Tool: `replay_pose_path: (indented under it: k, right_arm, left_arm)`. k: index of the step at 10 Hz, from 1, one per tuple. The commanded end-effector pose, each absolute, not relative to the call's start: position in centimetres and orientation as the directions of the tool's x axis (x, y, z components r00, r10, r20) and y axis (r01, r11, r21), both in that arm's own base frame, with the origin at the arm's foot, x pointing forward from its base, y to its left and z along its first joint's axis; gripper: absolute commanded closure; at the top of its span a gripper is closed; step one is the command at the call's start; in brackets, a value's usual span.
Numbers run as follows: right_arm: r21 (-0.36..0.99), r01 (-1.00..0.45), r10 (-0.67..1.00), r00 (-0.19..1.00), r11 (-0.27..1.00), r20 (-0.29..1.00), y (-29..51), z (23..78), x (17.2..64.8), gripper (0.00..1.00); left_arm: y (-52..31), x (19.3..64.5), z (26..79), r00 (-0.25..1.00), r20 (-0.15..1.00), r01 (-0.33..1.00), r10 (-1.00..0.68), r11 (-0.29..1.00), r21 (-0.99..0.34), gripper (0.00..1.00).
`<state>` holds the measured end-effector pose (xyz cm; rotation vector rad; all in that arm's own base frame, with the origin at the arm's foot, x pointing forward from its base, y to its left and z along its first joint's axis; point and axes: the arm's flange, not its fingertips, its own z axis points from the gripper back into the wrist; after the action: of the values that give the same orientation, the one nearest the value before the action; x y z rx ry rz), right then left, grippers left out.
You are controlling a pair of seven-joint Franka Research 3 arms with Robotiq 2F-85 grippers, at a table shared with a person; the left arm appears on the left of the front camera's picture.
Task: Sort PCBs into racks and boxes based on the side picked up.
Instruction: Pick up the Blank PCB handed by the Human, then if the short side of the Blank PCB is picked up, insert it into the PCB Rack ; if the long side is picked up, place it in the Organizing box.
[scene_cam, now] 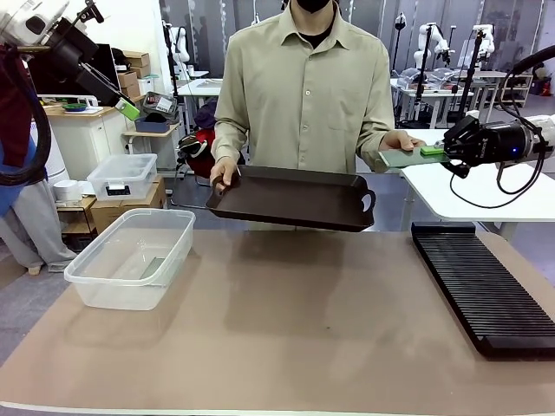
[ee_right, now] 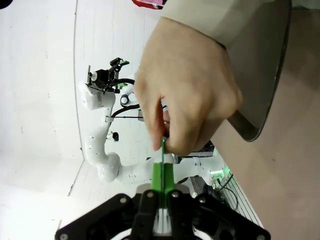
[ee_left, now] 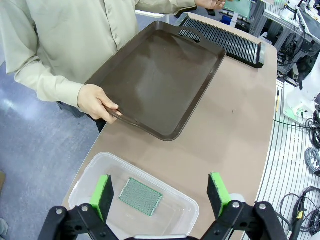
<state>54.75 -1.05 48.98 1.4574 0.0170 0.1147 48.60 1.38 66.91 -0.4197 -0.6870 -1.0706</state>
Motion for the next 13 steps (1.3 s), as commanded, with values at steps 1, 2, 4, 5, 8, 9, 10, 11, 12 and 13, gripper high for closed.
replay_pose_path:
  k: [1, 2, 4, 5, 8, 9, 10, 11, 12, 13]
  right_arm:
    - [0.992, -0.064, 0.087, 0.995, 0.107, 0.055, -1.05, 48.84, 54.70, 1.00]
    - [0.992, -0.064, 0.087, 0.995, 0.107, 0.055, -1.05, 48.84, 54.70, 1.00]
    - [0.992, -0.064, 0.087, 0.995, 0.107, 0.055, -1.05, 48.84, 54.70, 1.00]
    - [0.992, -0.064, 0.087, 0.995, 0.107, 0.055, -1.05, 48.84, 54.70, 1.00]
    - [0.992, -0.064, 0.087, 0.995, 0.107, 0.055, -1.05, 48.84, 54.70, 1.00]
    - [0.992, -0.064, 0.087, 0.995, 0.107, 0.055, -1.05, 48.84, 54.70, 1.00]
    - [0.992, -0.064, 0.087, 0.995, 0.107, 0.055, -1.05, 48.84, 54.70, 1.00]
    - [0.992, -0.064, 0.087, 0.995, 0.107, 0.055, -1.05, 48.84, 54.70, 1.00]
    - [0.992, -0.064, 0.087, 0.995, 0.107, 0.055, -1.05, 48.84, 54.70, 1.00]
    - [0.992, -0.064, 0.087, 0.995, 0.107, 0.055, -1.05, 48.84, 54.70, 1.00]
  left_arm:
    - [1.34, 48.50, 66.84, 0.304, 0.691, 0.903, -0.656, 0.430, 0.011, 0.00]
    - [1.34, 48.50, 66.84, 0.304, 0.691, 0.903, -0.656, 0.430, 0.011, 0.00]
    - [1.34, 48.50, 66.84, 0.304, 0.691, 0.903, -0.656, 0.430, 0.011, 0.00]
    - [1.34, 48.50, 66.84, 0.304, 0.691, 0.903, -0.656, 0.430, 0.011, 0.00]
    - [1.34, 48.50, 66.84, 0.304, 0.691, 0.903, -0.656, 0.430, 0.011, 0.00]
    - [1.34, 48.50, 66.84, 0.304, 0.691, 0.903, -0.656, 0.430, 0.011, 0.00]
    - [1.34, 48.50, 66.84, 0.304, 0.691, 0.903, -0.656, 0.430, 0.011, 0.00]
    - [1.34, 48.50, 66.84, 0.304, 0.691, 0.903, -0.656, 0.430, 0.011, 0.00]
    - [1.34, 48.50, 66.84, 0.304, 0.691, 0.903, -0.656, 0.430, 0.011, 0.00]
    - [1.34, 48.50, 66.84, 0.304, 0.691, 0.903, -0.656, 0.430, 0.011, 0.00]
